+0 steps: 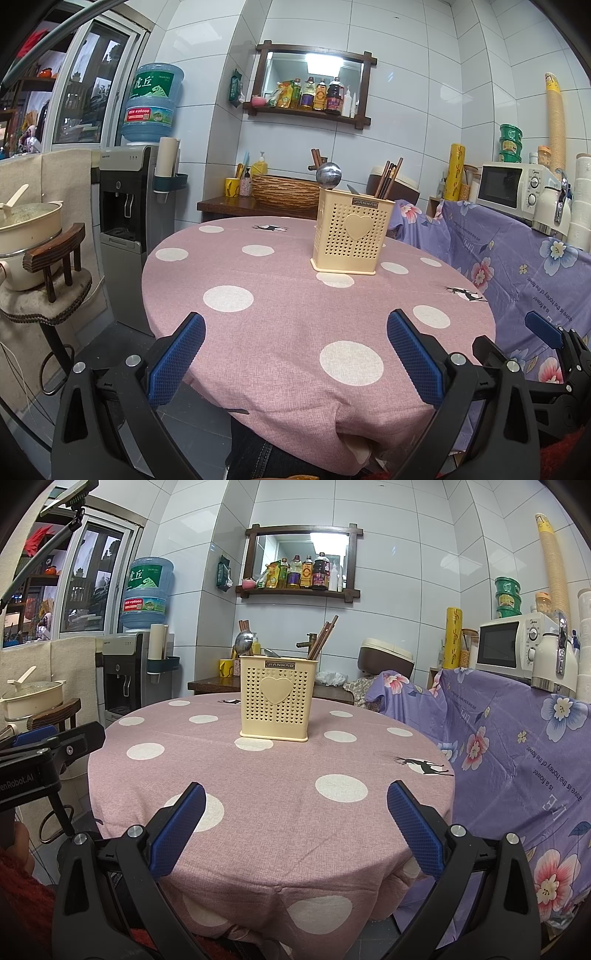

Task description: Organize utensils

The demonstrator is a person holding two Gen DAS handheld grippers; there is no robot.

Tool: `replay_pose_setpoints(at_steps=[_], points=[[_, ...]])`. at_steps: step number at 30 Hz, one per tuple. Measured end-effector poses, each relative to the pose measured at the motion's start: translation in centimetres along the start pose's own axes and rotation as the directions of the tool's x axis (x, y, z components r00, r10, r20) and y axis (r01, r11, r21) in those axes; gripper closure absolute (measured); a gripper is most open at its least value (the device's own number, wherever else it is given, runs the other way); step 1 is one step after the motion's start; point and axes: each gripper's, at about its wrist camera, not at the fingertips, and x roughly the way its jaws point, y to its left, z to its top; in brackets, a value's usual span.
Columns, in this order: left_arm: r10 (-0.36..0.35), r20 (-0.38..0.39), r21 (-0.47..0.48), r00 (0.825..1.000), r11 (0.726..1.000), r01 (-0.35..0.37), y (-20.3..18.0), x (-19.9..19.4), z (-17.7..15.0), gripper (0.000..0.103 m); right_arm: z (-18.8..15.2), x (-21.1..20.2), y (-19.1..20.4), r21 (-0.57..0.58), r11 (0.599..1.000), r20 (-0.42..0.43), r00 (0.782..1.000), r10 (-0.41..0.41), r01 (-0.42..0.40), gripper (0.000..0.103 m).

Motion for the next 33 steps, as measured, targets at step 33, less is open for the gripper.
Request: replay_pose_setpoints(at_steps=[33], points=[[0.007,0.0,-0.001,1.0,1.0,-0.007,0.08,0.06,-0.24,0.005,-0.43,-0.15,0.19,0.004,1.0,-0.008,1.0,0.003,-0.003,0.006]])
